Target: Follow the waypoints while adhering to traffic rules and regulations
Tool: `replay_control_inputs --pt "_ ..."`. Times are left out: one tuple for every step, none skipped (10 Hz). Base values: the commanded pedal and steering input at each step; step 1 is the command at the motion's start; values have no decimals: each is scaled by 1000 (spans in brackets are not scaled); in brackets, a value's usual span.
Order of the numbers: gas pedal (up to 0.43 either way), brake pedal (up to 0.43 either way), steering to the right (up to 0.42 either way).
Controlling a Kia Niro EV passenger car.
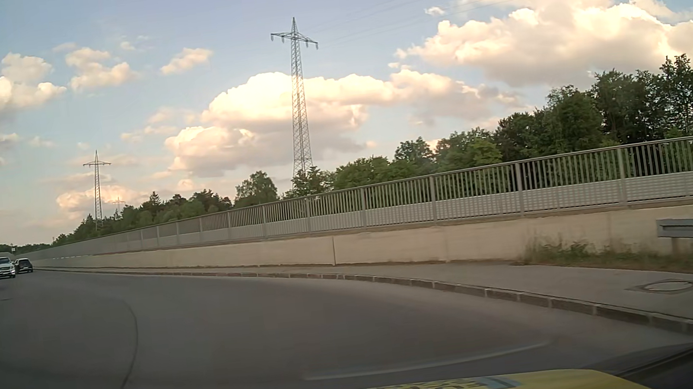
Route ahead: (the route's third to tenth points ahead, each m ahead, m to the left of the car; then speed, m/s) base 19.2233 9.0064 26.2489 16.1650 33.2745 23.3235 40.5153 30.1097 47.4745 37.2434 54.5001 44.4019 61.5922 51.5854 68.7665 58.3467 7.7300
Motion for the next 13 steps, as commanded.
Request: replay_control_inputs --pt "39 0 -167" --pt "47 0 -168" --pt "79 0 -170" --pt "87 0 -176" --pt "110 0 -179" --pt "110 0 -178" --pt "110 0 -180" --pt "110 0 -181" --pt "110 0 -184" --pt "110 0 -184" --pt "110 0 -184" --pt "110 0 -181" --pt "110 0 -179"
